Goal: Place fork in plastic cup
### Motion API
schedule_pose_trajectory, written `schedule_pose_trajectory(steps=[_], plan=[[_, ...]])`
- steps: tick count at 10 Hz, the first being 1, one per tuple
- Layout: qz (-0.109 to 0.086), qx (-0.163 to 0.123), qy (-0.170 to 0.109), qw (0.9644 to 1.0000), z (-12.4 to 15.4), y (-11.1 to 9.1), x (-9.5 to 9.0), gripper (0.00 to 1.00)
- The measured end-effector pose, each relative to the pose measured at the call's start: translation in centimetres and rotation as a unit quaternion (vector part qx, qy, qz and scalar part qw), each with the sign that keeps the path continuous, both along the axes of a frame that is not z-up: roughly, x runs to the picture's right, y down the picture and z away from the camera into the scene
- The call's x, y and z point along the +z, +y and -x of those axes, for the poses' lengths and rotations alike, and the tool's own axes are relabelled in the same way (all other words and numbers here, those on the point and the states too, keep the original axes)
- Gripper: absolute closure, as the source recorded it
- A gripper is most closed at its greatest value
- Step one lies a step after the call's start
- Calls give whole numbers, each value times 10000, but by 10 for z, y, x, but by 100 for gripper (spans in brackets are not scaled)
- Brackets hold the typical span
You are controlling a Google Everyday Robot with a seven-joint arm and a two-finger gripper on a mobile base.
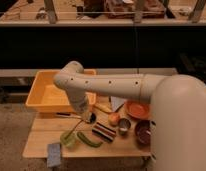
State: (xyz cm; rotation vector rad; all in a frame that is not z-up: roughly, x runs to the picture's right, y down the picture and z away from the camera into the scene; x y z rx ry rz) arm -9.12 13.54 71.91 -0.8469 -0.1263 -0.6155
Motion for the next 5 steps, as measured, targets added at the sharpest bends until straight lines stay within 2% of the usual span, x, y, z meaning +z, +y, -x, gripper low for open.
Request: schedule_pose_trajectory(steps=[5], plan=[[118, -274, 199, 9994, 12, 13, 14, 93]])
